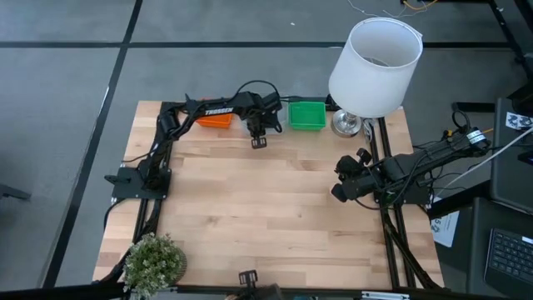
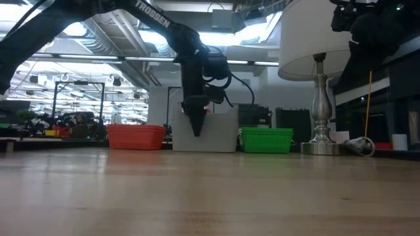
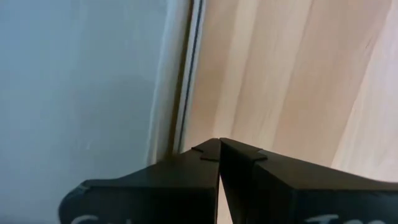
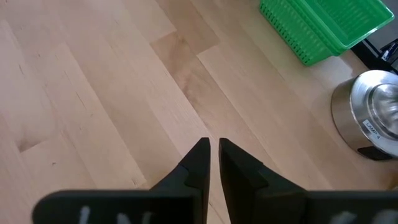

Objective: Stack baskets by color
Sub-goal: Stack the bottom gray bin on the gray bin, then return to Home Position

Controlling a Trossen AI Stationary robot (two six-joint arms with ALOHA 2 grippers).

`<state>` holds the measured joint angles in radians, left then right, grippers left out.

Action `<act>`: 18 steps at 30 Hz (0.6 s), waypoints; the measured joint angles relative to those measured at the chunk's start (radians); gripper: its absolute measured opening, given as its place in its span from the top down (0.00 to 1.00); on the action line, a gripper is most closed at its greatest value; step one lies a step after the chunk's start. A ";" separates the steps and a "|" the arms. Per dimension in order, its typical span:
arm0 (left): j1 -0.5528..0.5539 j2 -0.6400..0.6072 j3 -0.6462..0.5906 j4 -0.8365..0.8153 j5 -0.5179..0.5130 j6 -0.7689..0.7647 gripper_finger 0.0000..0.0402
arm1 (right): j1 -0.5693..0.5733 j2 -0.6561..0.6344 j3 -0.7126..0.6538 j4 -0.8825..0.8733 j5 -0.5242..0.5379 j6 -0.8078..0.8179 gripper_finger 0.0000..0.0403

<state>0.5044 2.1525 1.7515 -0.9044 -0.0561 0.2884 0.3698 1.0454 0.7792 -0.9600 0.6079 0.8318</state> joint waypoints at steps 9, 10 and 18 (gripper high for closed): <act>-0.115 -0.184 -0.001 -0.088 -0.089 -0.072 1.00 | 0.000 0.000 0.000 0.000 0.000 0.000 0.91; -0.133 -0.214 -0.001 -0.123 -0.088 -0.092 1.00 | 0.000 0.000 0.000 0.000 0.000 -0.001 0.91; -0.234 -0.487 -0.067 -0.274 -0.083 -0.203 1.00 | 0.104 -0.039 -0.021 -0.028 0.199 0.023 0.91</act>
<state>0.2705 1.6656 1.6848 -1.1788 -0.1394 0.0857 0.4734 1.0061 0.7579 -0.9885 0.8069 0.8550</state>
